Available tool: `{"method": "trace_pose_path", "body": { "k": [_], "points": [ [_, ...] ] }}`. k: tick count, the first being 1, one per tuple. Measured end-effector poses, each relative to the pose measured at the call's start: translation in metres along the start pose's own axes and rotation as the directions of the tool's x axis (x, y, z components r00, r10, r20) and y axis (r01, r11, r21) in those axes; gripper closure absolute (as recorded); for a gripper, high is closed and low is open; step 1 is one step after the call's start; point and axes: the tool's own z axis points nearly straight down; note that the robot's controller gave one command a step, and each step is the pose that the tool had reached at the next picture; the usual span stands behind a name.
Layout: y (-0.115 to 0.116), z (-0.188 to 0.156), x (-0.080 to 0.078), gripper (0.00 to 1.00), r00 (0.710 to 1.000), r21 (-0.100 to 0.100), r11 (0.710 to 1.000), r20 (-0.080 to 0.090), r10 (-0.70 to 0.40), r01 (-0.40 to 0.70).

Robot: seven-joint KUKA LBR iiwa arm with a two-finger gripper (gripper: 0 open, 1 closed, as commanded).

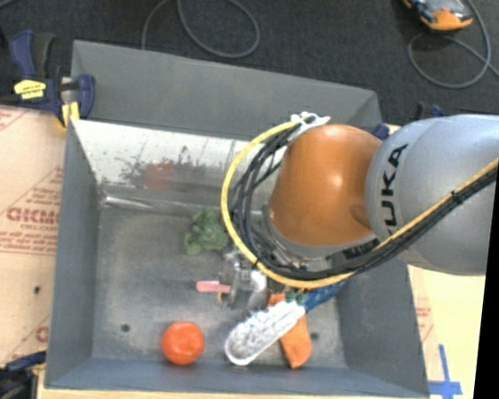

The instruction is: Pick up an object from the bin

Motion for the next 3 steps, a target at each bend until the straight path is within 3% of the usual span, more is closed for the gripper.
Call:
{"method": "trace_pose_path", "body": {
  "k": [3],
  "points": [
    [0.0001,0.0,0.0,1.0,1.0,0.0,1.0,0.0,0.001,-0.001]
  ]
}}
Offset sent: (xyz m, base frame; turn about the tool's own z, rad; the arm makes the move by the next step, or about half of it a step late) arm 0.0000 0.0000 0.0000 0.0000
